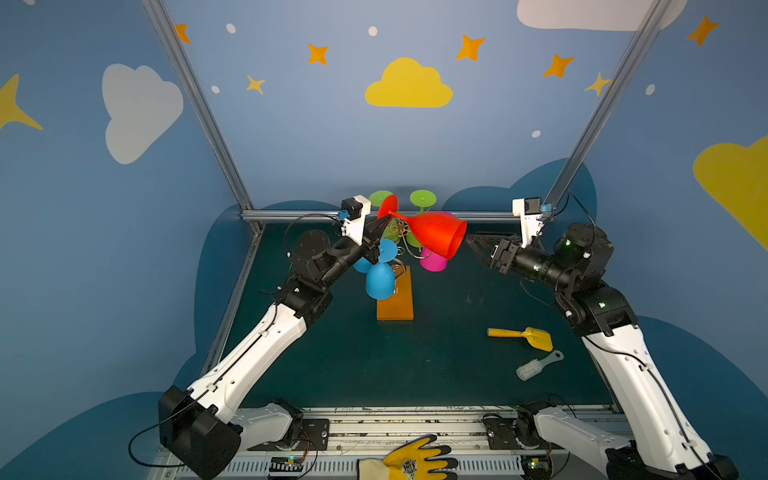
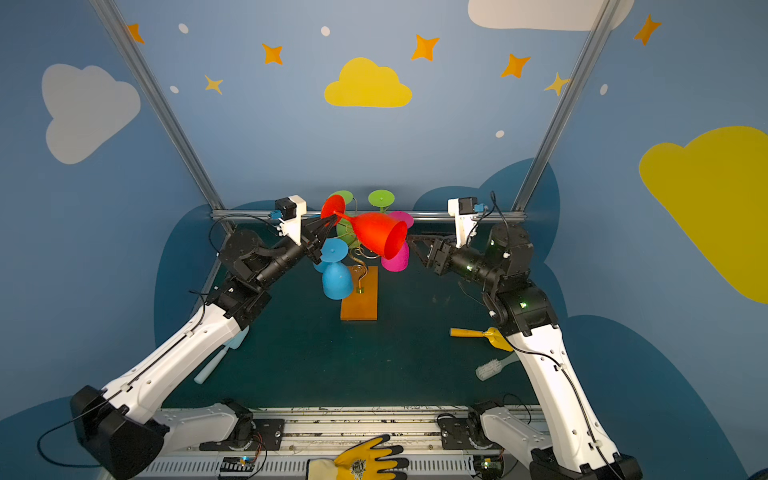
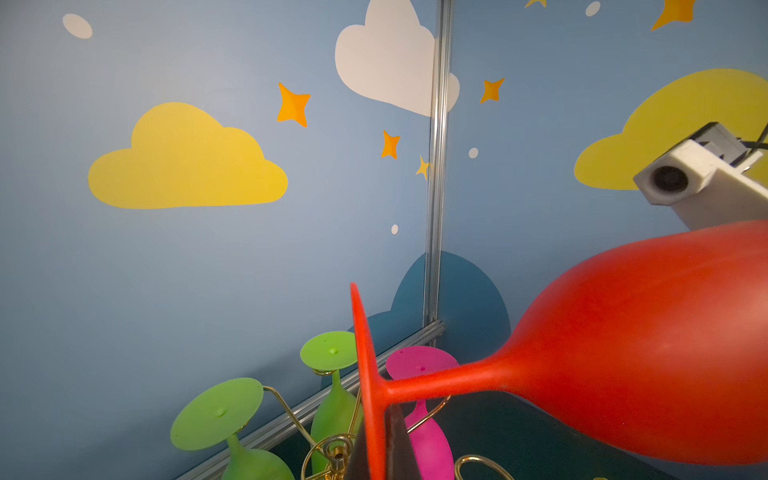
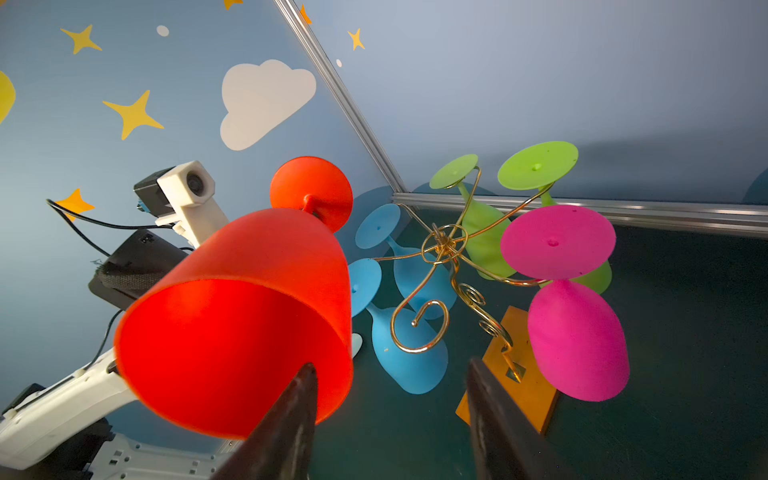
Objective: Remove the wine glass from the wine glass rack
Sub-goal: 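Open the right gripper and draw it off the red glass bowl, then grasp the red glass rim with the right gripper while the left releases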
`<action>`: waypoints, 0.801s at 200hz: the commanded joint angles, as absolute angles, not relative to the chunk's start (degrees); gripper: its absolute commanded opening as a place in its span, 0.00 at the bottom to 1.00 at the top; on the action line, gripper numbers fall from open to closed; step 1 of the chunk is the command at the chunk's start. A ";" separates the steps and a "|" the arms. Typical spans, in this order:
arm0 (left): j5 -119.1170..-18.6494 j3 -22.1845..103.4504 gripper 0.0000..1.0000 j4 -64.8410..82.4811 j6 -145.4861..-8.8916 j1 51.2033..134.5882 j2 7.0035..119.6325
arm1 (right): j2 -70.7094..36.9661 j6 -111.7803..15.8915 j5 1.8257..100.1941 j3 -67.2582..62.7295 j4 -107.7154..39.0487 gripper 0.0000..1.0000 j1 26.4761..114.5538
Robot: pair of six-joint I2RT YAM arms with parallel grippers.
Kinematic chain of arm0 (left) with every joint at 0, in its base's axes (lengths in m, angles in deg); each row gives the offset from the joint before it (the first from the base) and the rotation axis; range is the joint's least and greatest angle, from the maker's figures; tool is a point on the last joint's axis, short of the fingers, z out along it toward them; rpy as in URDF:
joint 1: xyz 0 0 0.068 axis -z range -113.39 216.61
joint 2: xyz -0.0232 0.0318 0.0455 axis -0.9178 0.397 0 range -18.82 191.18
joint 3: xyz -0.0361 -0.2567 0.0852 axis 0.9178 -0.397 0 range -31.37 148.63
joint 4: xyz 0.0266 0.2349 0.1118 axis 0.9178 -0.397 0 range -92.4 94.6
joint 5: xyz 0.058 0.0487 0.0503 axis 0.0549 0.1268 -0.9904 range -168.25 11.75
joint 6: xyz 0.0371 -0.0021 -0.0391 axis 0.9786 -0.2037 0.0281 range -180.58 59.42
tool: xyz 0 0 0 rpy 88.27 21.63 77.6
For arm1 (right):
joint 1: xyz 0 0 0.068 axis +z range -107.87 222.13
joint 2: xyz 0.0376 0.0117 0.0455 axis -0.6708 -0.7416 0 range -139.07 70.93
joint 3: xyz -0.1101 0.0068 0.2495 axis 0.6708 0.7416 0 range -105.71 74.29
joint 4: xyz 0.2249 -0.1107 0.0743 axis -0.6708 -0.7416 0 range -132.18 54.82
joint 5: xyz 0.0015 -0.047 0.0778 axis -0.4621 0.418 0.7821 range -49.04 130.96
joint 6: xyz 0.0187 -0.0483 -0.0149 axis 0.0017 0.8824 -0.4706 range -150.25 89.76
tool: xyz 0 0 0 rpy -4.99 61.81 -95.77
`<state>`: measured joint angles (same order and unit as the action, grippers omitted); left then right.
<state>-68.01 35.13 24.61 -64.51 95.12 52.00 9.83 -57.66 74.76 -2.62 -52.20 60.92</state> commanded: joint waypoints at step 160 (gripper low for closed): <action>-67.53 36.06 0.03 25.52 -66.67 94.82 52.93 | 5.30 -63.00 76.36 -3.59 -42.46 0.12 65.67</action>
